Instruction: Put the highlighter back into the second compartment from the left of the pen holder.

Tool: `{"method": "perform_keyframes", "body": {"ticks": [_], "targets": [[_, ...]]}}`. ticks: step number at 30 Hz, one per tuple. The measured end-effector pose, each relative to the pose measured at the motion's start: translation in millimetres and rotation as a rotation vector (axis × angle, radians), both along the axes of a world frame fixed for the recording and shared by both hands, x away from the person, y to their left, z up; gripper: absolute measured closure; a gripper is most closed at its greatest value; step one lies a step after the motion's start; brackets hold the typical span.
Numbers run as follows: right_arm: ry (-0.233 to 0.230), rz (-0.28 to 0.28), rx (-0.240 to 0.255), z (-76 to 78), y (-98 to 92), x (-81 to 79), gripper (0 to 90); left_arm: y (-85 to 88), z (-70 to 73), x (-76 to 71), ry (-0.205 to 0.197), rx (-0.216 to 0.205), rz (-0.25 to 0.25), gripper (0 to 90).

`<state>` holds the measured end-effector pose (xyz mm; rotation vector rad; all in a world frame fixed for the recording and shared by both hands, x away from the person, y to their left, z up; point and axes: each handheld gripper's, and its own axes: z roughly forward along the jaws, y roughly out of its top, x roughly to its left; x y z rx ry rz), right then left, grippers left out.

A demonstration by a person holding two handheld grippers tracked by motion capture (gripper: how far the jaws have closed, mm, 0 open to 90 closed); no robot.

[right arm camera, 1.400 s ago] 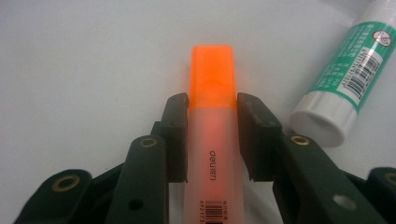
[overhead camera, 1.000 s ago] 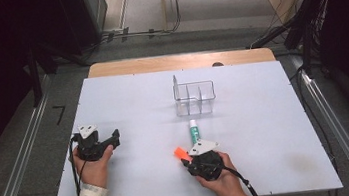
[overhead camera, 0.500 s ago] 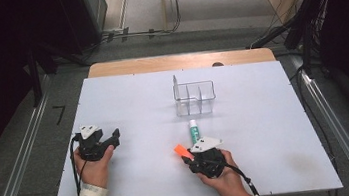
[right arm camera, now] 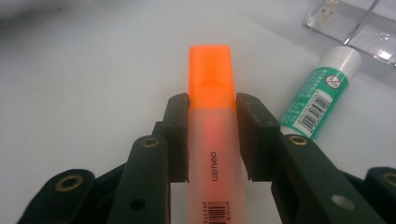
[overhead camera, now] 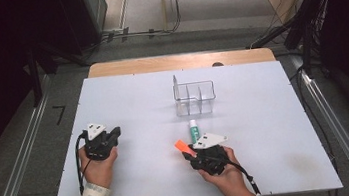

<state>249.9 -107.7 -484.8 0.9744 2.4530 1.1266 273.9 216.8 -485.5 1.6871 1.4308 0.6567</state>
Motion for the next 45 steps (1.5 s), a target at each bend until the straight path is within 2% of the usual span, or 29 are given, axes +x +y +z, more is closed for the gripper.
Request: {"method": "perform_keyframes", "body": {"ticks": [4,9,14,20,26,31,45], "targets": [[-0.015,-0.006,0.009,5.2,-1.7,2.4,65.0,-9.0,1.8,-0.4,-0.007,0.009,-0.026,90.0],[-0.034,-0.026,0.027,13.5,-5.4,6.8,65.0,-21.0,3.4,1.1,-0.004,-0.004,-0.065,90.0],[-0.049,-0.042,0.048,20.4,-8.3,12.1,65.0,-38.8,4.4,5.2,0.009,-0.040,-0.119,90.0],[-0.076,-0.058,0.082,32.5,-10.6,20.6,65.0,-67.5,8.6,7.9,0.016,-0.085,-0.208,90.0],[-0.093,-0.050,0.104,42.0,-7.1,25.0,65.0,-90.0,10.4,9.7,0.031,-0.123,-0.276,90.0],[-0.090,-0.030,0.111,43.1,-1.7,25.6,65.0,-98.9,11.5,15.1,0.043,-0.166,-0.297,90.0],[-0.086,-0.001,0.115,42.9,8.8,25.7,65.0,-115.0,15.3,17.0,0.037,-0.225,-0.361,90.0]]}}
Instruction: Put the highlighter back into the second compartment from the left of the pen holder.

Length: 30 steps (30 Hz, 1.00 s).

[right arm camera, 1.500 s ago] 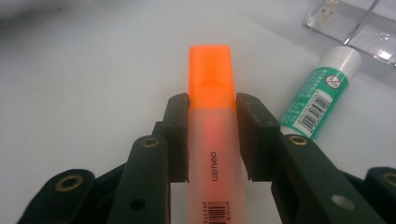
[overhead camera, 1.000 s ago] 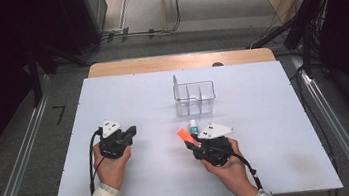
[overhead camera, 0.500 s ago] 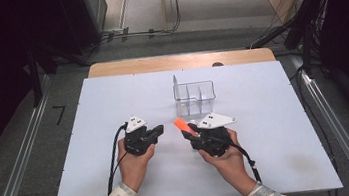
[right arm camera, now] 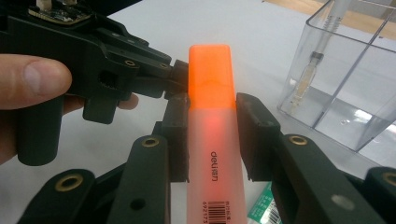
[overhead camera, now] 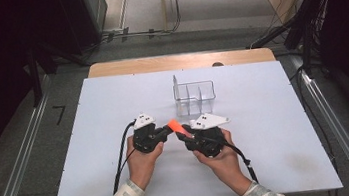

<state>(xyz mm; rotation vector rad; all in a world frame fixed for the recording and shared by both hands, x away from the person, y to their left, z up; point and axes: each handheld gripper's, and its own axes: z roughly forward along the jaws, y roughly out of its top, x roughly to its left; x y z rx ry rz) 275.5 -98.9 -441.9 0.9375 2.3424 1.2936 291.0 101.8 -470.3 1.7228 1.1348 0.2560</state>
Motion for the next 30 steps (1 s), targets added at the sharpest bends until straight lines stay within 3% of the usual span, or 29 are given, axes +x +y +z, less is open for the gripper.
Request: {"method": "perform_keyframes", "body": {"ticks": [7,16,30], "targets": [[0.002,0.005,0.001,-1.4,0.0,0.1,65.0,1.4,1.0,-0.1,-0.004,-0.014,0.000,90.0],[0.007,0.008,0.011,-0.7,0.2,-0.7,65.0,1.7,6.7,-3.7,-0.040,-0.029,-0.003,90.0],[0.015,0.016,0.010,-1.6,0.4,-0.7,65.1,-2.5,13.1,-9.6,-0.100,0.015,-0.005,90.0]]}}
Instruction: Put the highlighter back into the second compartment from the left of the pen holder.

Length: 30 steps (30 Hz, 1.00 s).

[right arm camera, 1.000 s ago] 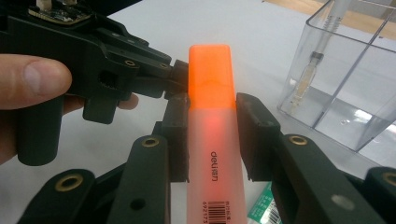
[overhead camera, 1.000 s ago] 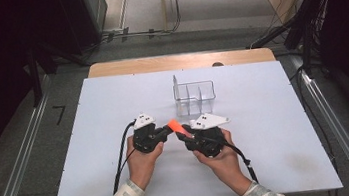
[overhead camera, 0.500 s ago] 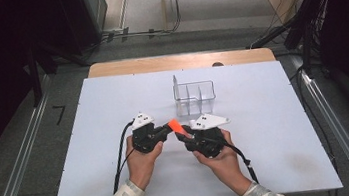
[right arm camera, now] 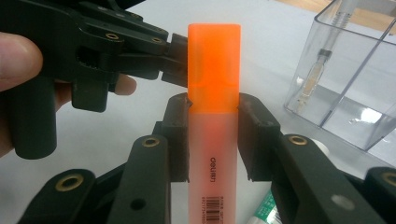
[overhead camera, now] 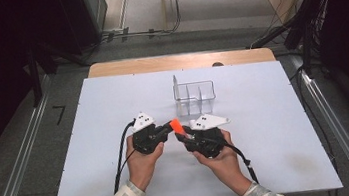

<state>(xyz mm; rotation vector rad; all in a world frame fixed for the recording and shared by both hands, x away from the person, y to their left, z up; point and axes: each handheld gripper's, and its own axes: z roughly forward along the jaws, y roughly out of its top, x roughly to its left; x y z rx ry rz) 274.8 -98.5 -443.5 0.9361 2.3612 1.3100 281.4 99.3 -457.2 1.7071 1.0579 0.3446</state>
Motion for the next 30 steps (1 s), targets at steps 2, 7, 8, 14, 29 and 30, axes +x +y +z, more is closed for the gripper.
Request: {"method": "perform_keyframes", "body": {"ticks": [2,7,8,14,29,30], "targets": [[0.001,0.001,-0.001,-0.3,0.1,0.2,65.1,-1.0,0.9,-0.9,-0.010,0.009,0.000,90.0],[0.003,0.001,-0.004,-1.2,0.4,0.3,65.1,-3.8,3.1,-3.2,-0.039,0.045,-0.002,90.0],[0.004,0.001,-0.003,-1.3,0.3,0.4,65.2,-4.3,3.3,-3.4,-0.043,0.049,-0.001,90.0],[0.000,-0.001,0.001,-1.7,0.8,-0.8,65.2,-1.8,1.8,-1.4,-0.042,0.069,0.020,90.0],[-0.001,-0.027,0.021,2.7,-8.3,1.9,65.2,32.7,-6.9,7.3,-0.004,0.100,0.169,90.0],[-0.002,-0.026,0.022,2.6,-8.8,2.3,65.1,35.3,-7.3,7.3,-0.002,0.103,0.176,90.0]]}}
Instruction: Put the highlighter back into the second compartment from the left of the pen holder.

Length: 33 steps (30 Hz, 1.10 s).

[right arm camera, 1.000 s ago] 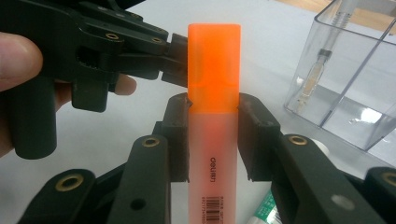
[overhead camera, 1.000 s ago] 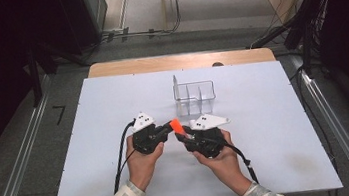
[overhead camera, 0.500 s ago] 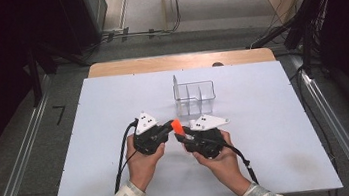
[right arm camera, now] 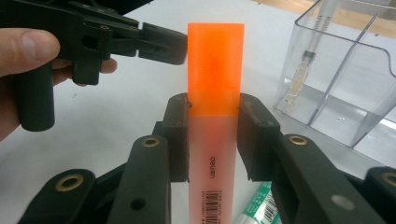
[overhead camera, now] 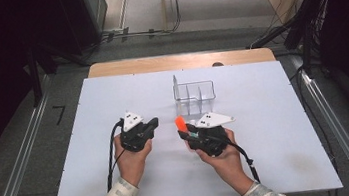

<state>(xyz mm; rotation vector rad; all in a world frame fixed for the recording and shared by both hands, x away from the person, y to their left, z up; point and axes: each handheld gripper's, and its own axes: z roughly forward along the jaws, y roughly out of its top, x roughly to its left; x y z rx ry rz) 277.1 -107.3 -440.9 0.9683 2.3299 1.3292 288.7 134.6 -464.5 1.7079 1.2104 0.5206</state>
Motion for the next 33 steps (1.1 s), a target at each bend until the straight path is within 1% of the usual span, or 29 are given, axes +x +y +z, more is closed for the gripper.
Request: {"method": "perform_keyframes", "body": {"ticks": [2,6,10,12,13,21,27,28,33], "targets": [[0.005,-0.003,0.002,-0.2,-0.6,0.8,65.2,6.0,-0.2,-0.5,-0.004,0.007,0.019,89.4],[0.004,-0.004,0.003,-0.2,-1.6,1.5,65.2,19.5,-0.8,0.8,-0.002,0.005,0.067,82.4],[0.005,-0.006,0.004,-0.3,-2.4,2.5,65.1,29.5,-2.2,2.5,0.000,0.013,0.114,72.5],[0.008,-0.008,0.005,-0.4,-2.9,2.7,65.1,32.1,-3.5,3.2,0.012,0.019,0.134,64.8],[0.008,-0.008,0.006,-0.4,-3.2,2.9,65.2,32.8,-4.1,3.5,0.017,0.017,0.139,62.6],[0.008,-0.013,0.011,0.4,-5.5,3.1,65.1,36.5,-6.2,2.6,0.025,0.034,0.188,41.5],[0.010,-0.024,0.023,1.4,-8.4,4.9,65.1,43.0,-8.5,2.0,0.033,0.047,0.226,34.1],[0.012,-0.027,0.022,1.5,-8.8,5.2,65.2,43.6,-8.7,2.2,0.032,0.042,0.229,34.1],[0.011,-0.029,0.021,1.9,-9.7,5.8,65.1,45.0,-8.5,1.8,0.033,0.044,0.231,34.1]]}}
